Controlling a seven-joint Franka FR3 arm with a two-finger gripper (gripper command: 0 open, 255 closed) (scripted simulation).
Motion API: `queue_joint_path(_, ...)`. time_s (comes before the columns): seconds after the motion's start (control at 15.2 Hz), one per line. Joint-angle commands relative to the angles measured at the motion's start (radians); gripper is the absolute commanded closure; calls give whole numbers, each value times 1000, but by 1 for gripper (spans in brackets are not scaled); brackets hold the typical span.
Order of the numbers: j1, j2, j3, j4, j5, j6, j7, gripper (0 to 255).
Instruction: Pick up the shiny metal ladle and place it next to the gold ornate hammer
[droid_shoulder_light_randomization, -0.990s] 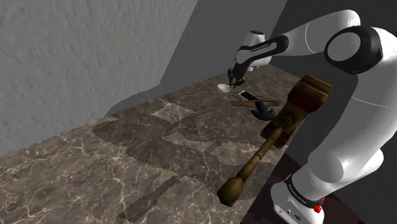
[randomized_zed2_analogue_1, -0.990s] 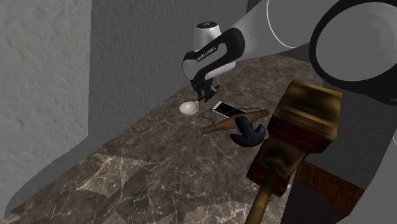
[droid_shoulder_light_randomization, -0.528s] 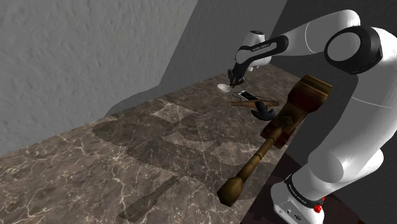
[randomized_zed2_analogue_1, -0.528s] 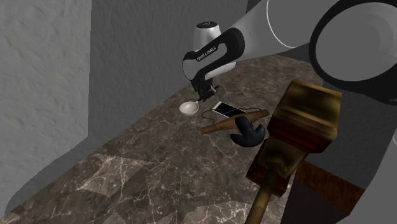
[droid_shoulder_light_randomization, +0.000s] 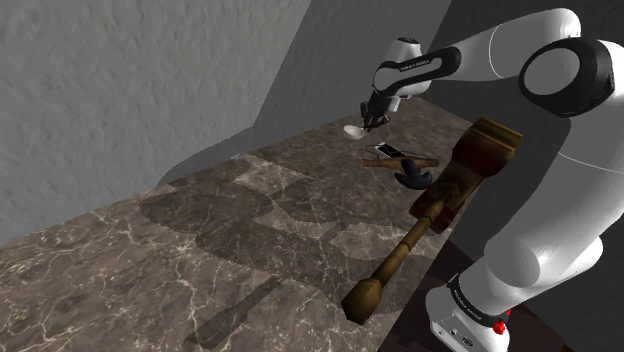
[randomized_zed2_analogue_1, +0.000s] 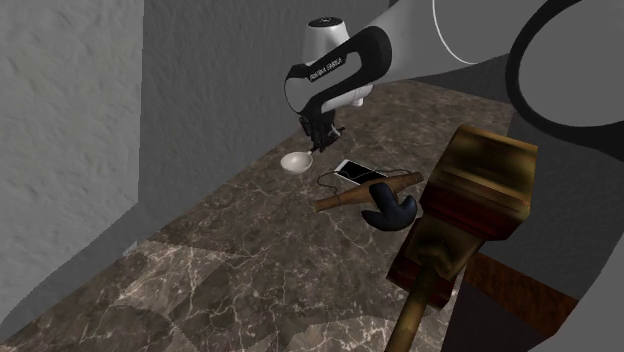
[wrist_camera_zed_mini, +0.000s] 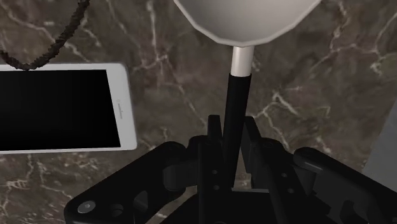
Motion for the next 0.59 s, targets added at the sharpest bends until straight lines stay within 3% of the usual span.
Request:
queue_joint_path(0.0,-2,-9,0,15,2,-25,-5,255)
queue_joint_path(0.53,-2,-52,2,68,9,-120,-13,255)
